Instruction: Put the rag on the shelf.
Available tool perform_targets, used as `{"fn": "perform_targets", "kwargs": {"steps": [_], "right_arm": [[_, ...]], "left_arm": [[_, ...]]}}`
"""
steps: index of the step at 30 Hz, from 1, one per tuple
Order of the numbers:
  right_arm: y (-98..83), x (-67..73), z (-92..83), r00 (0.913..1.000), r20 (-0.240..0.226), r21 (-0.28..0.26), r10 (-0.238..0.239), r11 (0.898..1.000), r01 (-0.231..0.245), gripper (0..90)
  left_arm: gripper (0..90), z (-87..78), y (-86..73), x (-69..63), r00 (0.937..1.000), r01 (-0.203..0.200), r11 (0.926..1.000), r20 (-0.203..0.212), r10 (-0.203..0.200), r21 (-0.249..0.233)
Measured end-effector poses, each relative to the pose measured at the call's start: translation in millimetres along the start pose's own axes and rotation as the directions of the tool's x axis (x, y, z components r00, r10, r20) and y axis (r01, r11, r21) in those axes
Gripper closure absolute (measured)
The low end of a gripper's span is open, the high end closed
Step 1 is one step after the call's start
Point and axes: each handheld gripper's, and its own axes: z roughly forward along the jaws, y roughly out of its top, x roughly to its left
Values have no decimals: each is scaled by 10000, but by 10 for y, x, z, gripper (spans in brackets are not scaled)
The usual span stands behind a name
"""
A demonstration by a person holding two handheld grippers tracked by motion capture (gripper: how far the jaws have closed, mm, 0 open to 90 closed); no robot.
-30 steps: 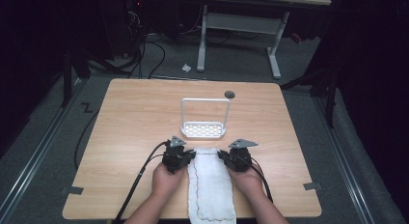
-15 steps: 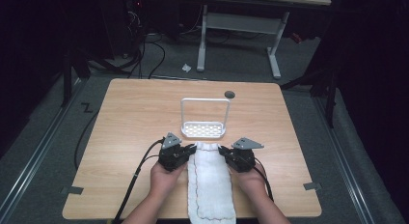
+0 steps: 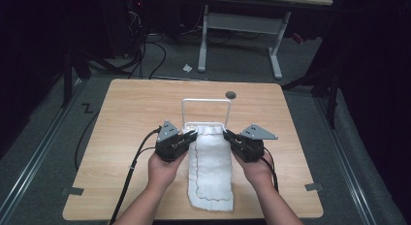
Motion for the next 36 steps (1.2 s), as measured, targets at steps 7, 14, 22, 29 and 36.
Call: {"fn": "perform_targets", "kwargs": {"steps": [7,14,22,29,36], "right_arm": [[264,-5,-121,9999,60,-885,-147,9960,152,856],[545,32,-266,9989,235,-1701,-402,9845,436,856],[763,29,-313,9984,397,-2227,-408,9737,487,856],[948,27,-360,9979,417,-2531,-498,9656,588,857],[1188,-18,-363,9969,574,-2733,-536,9596,674,857]], "left_arm": [[827,-118,324,-55,9987,-495,9963,-153,485,-699],[827,-225,609,-76,9973,-729,9873,-212,706,-1414],[829,-288,858,-88,9940,-1085,9778,-352,1039,-1792],[829,-331,1048,-64,9890,-1456,9701,-526,1379,-1942],[830,-334,1292,-26,9819,-1875,9581,-691,1765,-2164]]}}
